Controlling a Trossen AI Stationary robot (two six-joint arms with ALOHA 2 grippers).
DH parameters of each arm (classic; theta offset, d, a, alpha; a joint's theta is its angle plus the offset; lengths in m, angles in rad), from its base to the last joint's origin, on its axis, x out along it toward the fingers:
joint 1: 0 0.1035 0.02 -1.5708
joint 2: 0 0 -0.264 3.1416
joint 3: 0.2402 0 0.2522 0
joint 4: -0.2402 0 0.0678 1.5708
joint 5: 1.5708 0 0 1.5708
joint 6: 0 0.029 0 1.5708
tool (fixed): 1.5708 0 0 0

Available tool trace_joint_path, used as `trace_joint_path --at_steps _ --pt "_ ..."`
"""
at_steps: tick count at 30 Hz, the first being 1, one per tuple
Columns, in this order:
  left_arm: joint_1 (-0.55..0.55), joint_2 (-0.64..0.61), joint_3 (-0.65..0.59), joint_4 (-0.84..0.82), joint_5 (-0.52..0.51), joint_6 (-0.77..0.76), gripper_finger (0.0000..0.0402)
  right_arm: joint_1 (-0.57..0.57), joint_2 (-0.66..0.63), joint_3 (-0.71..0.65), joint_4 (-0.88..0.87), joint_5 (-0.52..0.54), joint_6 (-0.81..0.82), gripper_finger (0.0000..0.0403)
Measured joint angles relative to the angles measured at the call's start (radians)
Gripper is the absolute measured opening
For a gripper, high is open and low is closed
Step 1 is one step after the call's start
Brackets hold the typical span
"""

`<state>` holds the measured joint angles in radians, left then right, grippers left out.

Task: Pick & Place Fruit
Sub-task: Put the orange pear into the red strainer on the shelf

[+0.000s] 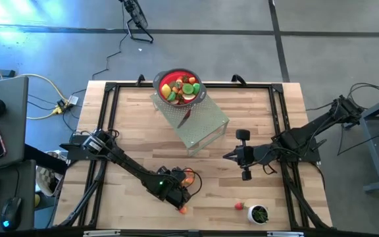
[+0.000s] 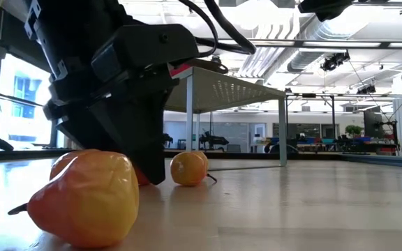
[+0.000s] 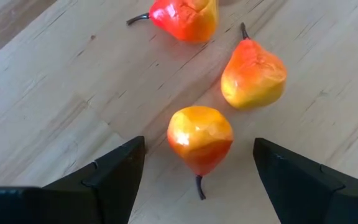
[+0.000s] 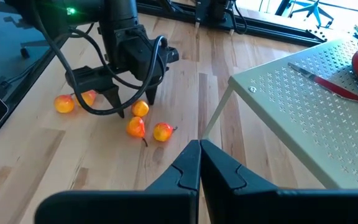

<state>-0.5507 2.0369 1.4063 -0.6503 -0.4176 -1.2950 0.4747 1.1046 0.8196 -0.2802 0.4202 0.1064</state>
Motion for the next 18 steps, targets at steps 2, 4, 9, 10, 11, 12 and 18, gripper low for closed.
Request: trace_joint_path --at_steps 2,4,9,10,11,12,18 --pt "0.000 0.000 0.000 0.004 -0.002 -0.003 0.0282 0.000 0.000 0.000 0.000 0.000 0.001 0.0002" --pt "0.000 0.000 0.001 0.003 -0.005 -0.016 0.0267 0.000 0.000 0.000 0.000 0.000 0.001 0.0002" --pt "0.000 -0.001 0.001 0.001 -0.007 -0.019 0.0223 0.000 0.000 0.000 0.000 0.000 0.001 0.0002" --pt "0.000 -0.001 0.001 0.000 -0.008 -0.019 0.0214 0.000 0.000 0.000 0.000 0.000 0.001 0.0002" --pt "0.000 -0.001 0.001 0.000 -0.008 -0.019 0.0207 0.000 0.000 0.000 0.000 0.000 0.001 0.0002" --pt "0.000 -0.001 0.001 0.000 -0.008 -0.019 0.0200 0.000 0.000 0.000 0.000 0.000 0.001 0.0002" --pt "0.001 -0.002 0.001 -0.001 -0.011 -0.019 0.0167 0.000 0.000 0.000 0.000 0.000 0.001 0.0002"
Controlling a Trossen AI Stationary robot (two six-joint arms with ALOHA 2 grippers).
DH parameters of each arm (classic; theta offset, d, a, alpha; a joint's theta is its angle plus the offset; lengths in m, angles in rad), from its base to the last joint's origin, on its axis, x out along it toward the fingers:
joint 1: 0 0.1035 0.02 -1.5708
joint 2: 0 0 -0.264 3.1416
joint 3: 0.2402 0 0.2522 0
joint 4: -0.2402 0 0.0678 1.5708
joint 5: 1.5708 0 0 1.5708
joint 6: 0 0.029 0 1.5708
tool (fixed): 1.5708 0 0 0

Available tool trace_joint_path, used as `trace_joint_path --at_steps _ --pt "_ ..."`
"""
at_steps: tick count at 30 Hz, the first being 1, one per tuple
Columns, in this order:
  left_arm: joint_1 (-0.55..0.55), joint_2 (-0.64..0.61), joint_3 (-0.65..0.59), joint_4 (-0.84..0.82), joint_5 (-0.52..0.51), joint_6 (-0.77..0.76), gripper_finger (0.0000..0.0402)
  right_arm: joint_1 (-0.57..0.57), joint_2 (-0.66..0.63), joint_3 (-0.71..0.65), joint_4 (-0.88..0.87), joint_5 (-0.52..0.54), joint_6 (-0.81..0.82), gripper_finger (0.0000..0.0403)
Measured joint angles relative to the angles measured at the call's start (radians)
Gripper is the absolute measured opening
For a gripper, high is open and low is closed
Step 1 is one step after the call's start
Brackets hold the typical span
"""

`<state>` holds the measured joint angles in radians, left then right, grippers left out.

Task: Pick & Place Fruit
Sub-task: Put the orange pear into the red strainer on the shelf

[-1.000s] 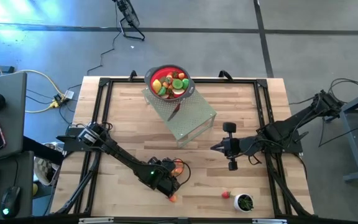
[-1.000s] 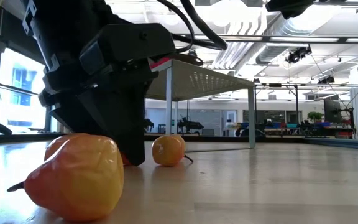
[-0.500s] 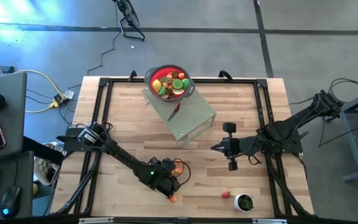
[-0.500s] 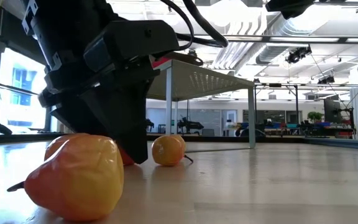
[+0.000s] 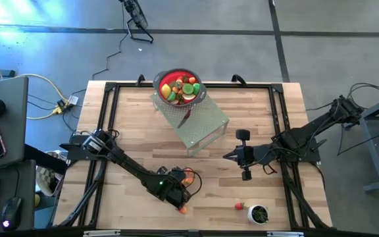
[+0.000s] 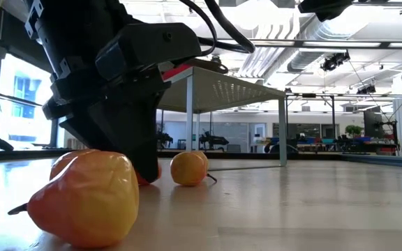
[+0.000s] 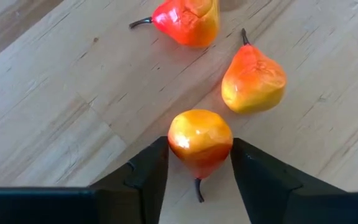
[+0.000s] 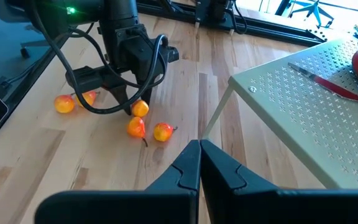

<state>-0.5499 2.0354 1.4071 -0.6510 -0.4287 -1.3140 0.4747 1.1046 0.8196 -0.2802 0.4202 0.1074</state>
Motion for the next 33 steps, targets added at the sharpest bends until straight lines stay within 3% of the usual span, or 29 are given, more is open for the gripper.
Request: trace_joint_path --at_steps 10,33 --pt "0.000 0.000 0.000 -0.002 -0.001 0.000 0.0134 0.000 0.000 0.000 0.000 -0.002 0.000 0.0002" --pt "0.000 -0.002 0.001 0.000 0.000 0.003 0.0132 0.000 0.000 0.000 0.000 -0.002 -0.006 0.0002"
